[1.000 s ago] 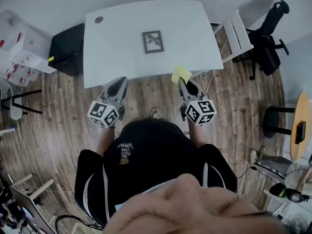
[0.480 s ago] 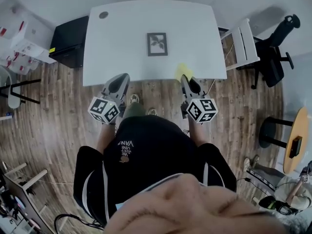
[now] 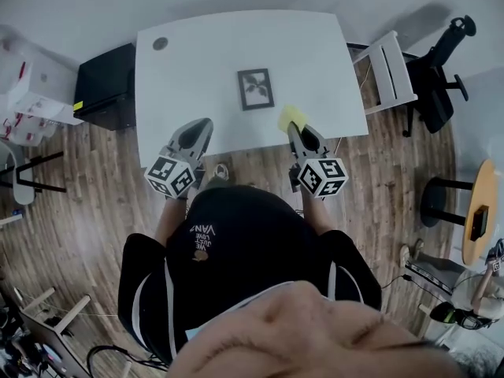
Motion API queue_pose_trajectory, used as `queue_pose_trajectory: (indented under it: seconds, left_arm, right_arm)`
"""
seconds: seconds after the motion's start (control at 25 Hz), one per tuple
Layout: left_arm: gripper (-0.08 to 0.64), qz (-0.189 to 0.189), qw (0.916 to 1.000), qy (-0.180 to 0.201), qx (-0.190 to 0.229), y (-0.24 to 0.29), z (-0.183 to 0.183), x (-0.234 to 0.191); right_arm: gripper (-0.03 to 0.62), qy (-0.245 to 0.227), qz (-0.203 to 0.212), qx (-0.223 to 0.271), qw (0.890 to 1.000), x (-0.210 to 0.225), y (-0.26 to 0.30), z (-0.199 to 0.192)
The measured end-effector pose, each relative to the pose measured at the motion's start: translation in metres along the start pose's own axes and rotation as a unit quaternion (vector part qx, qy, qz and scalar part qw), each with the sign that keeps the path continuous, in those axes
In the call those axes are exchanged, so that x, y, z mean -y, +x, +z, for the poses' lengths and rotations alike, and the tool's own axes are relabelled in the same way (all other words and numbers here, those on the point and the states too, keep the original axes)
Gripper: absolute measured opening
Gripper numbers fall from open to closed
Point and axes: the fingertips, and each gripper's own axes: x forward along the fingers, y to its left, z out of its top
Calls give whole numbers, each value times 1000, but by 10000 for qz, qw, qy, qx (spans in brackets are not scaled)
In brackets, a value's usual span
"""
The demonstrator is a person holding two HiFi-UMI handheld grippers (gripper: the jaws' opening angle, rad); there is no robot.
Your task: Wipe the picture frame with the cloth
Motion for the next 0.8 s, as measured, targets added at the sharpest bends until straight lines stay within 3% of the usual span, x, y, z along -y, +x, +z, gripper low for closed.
queue_pose_trajectory:
  seconds: [0.44,0.8]
  left_arm:
    - [18,-571,9981,72,-233,13,17,-63]
    - [18,-574,9977,14,-355,30,15,-77]
  right_arm:
    - [44,63,-336,-55,9994,-29,60,-3]
    - [44,32,-226,-312,9993,-24,92,-9]
